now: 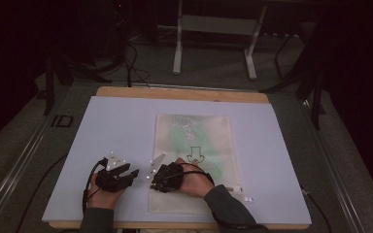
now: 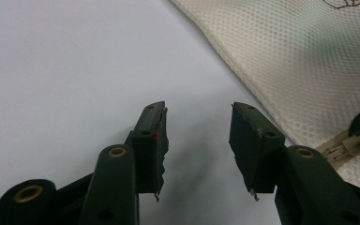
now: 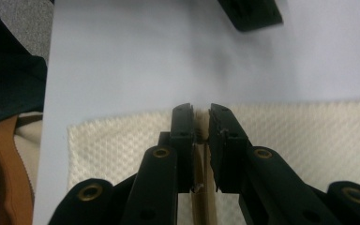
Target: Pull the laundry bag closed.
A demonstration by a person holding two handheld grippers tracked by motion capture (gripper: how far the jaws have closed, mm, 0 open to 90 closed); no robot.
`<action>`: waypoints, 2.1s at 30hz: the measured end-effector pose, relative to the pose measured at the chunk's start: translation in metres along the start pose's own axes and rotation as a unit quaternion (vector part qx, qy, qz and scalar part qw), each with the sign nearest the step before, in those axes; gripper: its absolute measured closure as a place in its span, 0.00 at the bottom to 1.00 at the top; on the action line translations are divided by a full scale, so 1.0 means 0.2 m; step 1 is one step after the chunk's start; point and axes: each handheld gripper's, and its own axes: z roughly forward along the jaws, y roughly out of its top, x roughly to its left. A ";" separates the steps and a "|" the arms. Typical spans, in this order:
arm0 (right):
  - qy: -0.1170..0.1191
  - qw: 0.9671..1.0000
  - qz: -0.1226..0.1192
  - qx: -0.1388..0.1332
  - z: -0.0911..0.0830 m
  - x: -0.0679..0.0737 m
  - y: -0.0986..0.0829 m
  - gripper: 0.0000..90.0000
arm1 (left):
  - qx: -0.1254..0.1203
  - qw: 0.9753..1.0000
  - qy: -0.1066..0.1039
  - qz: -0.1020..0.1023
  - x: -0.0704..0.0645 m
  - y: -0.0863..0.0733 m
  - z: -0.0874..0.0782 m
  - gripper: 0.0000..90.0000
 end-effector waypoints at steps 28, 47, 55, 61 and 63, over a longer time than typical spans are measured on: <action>0.009 1.000 0.021 0.003 0.06 -0.01 -0.06 0.91 | 0.021 0.996 -0.075 0.034 -0.13 0.03 0.06 0.91; 0.012 1.000 0.025 -0.007 0.06 -0.01 -0.07 0.91 | 0.031 0.993 -0.111 0.040 -0.18 0.03 0.10 0.99; 0.012 1.000 0.025 -0.006 0.06 -0.01 -0.07 0.91 | 0.030 0.992 -0.113 0.037 -0.18 0.03 0.10 0.99; 0.013 1.000 0.024 -0.008 0.06 -0.01 -0.08 0.91 | 0.029 0.992 -0.113 0.041 -0.18 0.04 0.11 0.98; 0.013 1.000 0.025 -0.009 0.06 -0.01 -0.08 0.91 | 0.029 0.992 -0.113 0.042 -0.19 0.04 0.10 0.98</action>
